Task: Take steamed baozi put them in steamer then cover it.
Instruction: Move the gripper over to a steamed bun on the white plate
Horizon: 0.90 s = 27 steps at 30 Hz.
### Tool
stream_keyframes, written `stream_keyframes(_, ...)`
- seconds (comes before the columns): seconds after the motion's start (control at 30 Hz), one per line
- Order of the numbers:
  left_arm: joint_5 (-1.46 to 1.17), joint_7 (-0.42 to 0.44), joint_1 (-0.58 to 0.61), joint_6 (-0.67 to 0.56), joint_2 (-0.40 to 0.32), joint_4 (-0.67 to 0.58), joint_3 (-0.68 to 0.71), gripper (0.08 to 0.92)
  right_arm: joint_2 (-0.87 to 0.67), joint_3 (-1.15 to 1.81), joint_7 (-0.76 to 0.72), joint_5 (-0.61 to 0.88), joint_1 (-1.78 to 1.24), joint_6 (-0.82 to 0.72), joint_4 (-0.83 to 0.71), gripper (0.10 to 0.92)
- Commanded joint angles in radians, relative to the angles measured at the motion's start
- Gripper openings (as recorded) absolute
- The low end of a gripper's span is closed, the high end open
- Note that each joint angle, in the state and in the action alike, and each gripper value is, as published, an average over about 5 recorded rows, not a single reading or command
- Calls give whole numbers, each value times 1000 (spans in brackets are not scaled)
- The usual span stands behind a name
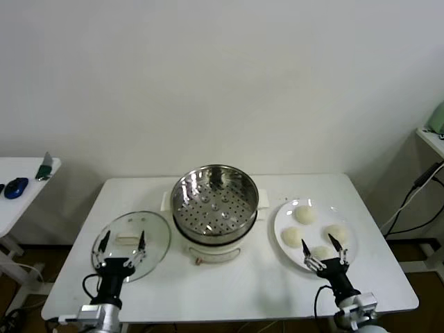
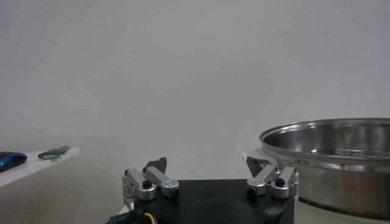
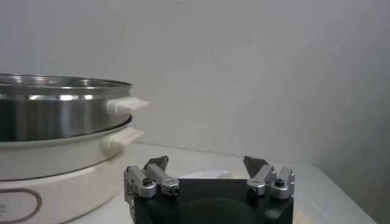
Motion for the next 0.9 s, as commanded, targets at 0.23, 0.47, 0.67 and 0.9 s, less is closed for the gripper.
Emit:
stream_keyframes(0.23, -45, -30, 18, -19, 47, 4, 17, 823, -646, -267, -441, 2, 504, -379, -150, 823)
stream_keyframes(0.47, -48, -31, 25, -21, 53, 5, 26, 823, -763, -592, -846, -136, 973, -281, -419, 823)
stream_keyframes(0.67, -50, -38, 15, -15, 59, 14, 30, 823, -705, -1027, -1024, -263, 1446, -142, -656, 823)
stream_keyframes(0.9, -60, -41, 3, -2, 67, 16, 24, 823, -537, -1436, -1102, -313, 1764, -65, -899, 823)
